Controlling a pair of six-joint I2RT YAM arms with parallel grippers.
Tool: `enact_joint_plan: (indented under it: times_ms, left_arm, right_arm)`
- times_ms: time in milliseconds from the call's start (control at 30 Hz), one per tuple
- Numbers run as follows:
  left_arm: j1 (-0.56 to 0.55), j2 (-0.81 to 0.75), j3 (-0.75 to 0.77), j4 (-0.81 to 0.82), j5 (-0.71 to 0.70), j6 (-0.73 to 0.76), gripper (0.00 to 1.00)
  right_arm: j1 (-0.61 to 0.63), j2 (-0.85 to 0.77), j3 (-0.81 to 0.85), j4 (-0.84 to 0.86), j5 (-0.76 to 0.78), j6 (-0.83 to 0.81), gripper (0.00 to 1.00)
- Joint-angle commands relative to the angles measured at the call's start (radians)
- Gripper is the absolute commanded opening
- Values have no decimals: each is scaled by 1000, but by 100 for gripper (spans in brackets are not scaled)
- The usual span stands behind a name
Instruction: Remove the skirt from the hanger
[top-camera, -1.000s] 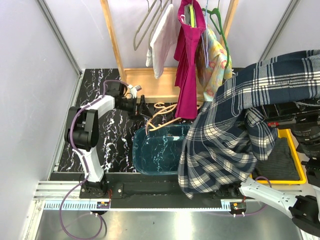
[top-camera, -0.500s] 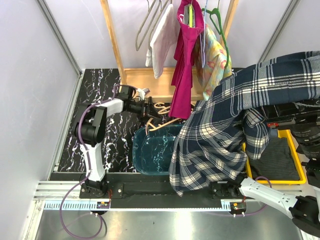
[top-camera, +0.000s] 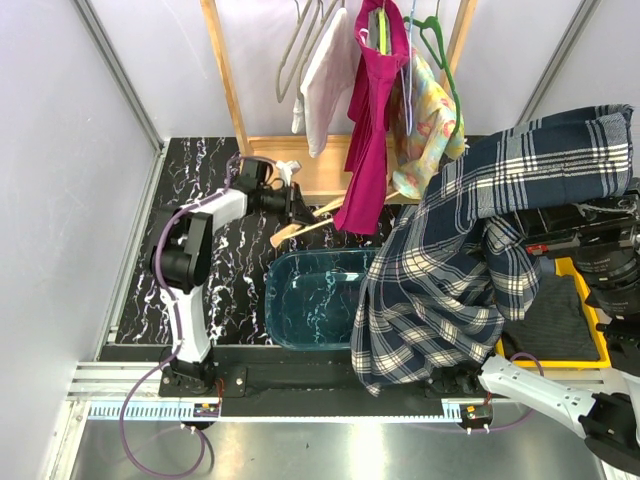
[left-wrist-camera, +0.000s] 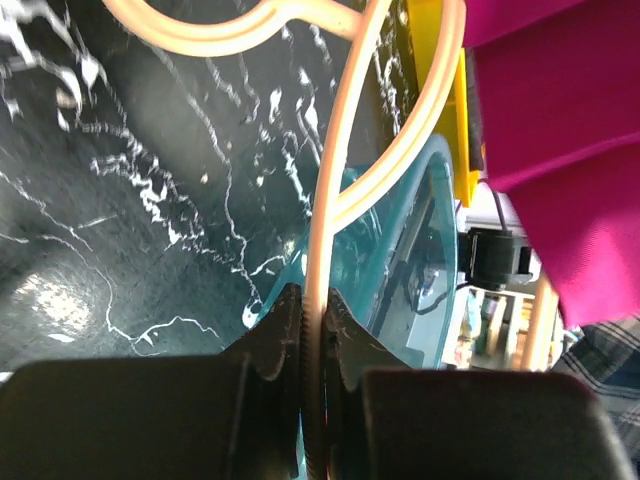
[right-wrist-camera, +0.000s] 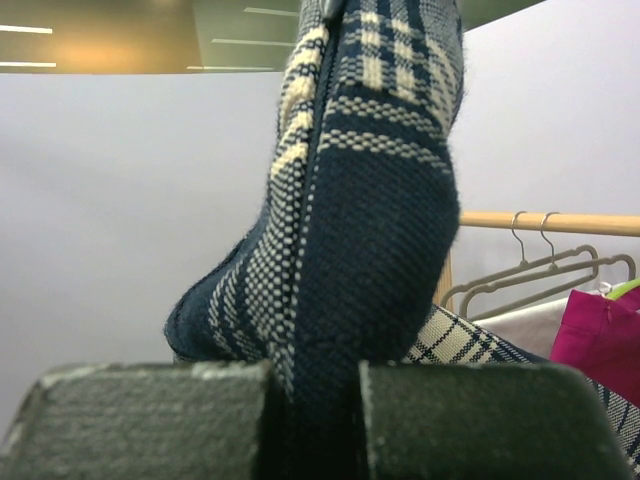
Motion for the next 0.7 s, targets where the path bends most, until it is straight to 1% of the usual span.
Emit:
enact_joint_plan:
  times_ms: [0, 67, 100, 133, 167, 200, 233, 267, 333, 367, 433, 467, 500, 567, 600, 667]
  left_arm:
    - [34, -166, 93, -63, 9, 76, 0]
    - [68, -246, 107, -215, -20, 191, 0]
    - [82, -275, 113, -281, -71, 246, 0]
    - [95, -306, 119, -422, -108, 368, 0]
    - [135, -369, 115, -482, -141, 412, 0]
    - [158, -404, 107, -531, -206, 468, 0]
    - [189, -441, 96, -609, -231, 531, 0]
    - [256, -513, 55, -635, -247, 552, 0]
    - [348, -587, 18, -707, -290, 607, 0]
    - [434, -652, 4, -732, -304, 631, 0]
    - [518, -712, -29, -799, -369, 720, 0]
    - [602, -764, -40, -810, -386, 745, 0]
    - [644, -788, -55, -821, -413, 763, 0]
    - [725, -818, -89, -873, -435, 829, 0]
    - [738, -819, -92, -898, -470, 851, 0]
    - [793, -823, -143, -933, -475, 904, 0]
  right_arm:
    - [2, -21, -7, 90, 29, 8, 0]
    - [2, -28, -13, 90, 24, 0, 0]
    - [4, -31, -16, 90, 23, -6, 0]
    - [2, -32, -17, 88, 23, -12, 0]
    - [4, -32, -20, 88, 26, -20, 0]
    - [2, -31, -22, 90, 29, -41, 0]
    - [2, -28, -27, 90, 41, -53, 0]
    - [2, -23, -31, 93, 50, -69, 0]
    - [2, 9, -40, 113, 57, -108, 0]
    - [2, 24, -46, 145, 57, -125, 0]
    - [2, 92, -40, 159, 57, -188, 0]
    - [4, 116, -30, 159, 54, -207, 0]
    - [2, 141, -22, 160, 46, -243, 0]
    - [2, 211, -10, 229, 31, -265, 0]
    - [2, 251, -7, 251, 21, -280, 0]
    - [2, 299, 28, 280, -14, -300, 0]
